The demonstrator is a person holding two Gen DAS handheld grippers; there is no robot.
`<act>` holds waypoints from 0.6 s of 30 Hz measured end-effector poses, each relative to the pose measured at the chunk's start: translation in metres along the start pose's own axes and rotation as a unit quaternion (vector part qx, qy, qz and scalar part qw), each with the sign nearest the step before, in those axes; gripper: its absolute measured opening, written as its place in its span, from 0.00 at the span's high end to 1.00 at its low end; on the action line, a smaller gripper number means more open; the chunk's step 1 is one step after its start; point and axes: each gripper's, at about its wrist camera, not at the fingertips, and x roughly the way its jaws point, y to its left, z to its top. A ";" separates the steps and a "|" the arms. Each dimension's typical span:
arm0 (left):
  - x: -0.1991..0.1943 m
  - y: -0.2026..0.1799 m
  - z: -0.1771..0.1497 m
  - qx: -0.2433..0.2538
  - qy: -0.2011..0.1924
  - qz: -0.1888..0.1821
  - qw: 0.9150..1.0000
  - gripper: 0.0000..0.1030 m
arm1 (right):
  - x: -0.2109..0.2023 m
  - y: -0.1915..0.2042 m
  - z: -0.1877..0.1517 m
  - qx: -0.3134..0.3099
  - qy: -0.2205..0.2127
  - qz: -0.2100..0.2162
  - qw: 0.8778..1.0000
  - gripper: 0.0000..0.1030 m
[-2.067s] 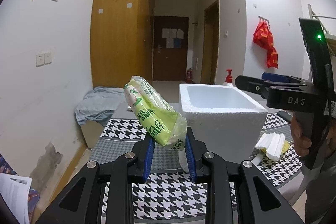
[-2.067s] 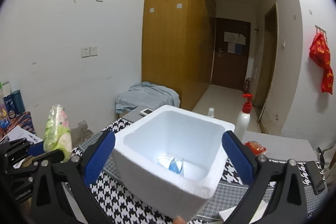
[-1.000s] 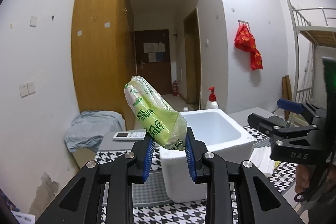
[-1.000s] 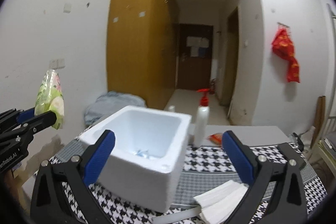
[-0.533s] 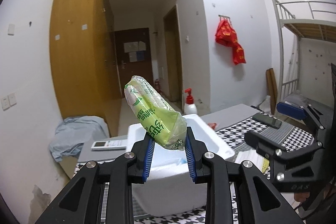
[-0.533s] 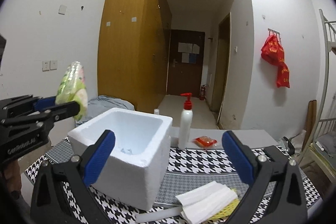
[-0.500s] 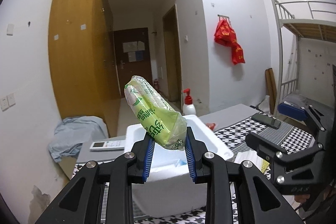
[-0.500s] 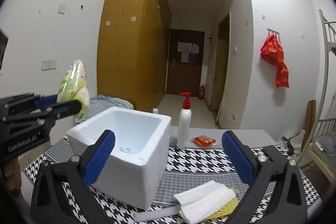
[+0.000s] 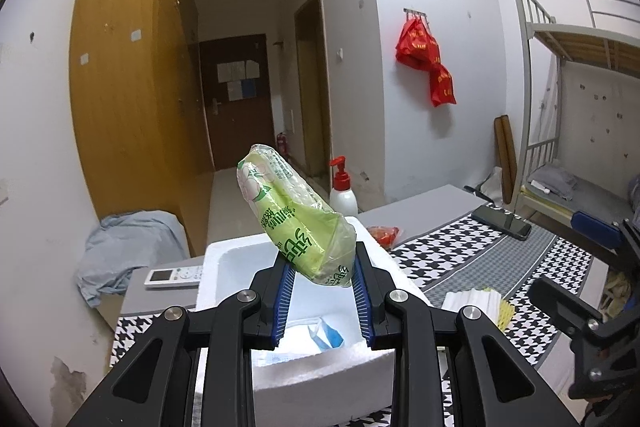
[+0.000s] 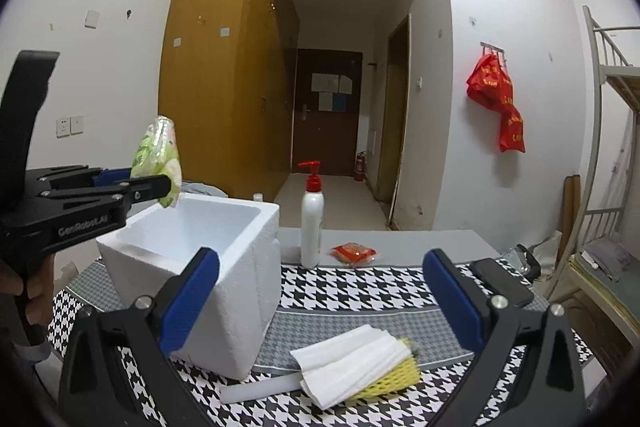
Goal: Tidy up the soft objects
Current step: 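Lower the green wipes packet into the foam box and open the left tool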
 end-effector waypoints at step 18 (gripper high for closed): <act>0.022 -0.003 0.003 0.006 0.022 0.015 1.000 0.14 | -0.003 -0.013 -0.009 0.008 0.010 0.008 1.000 0.00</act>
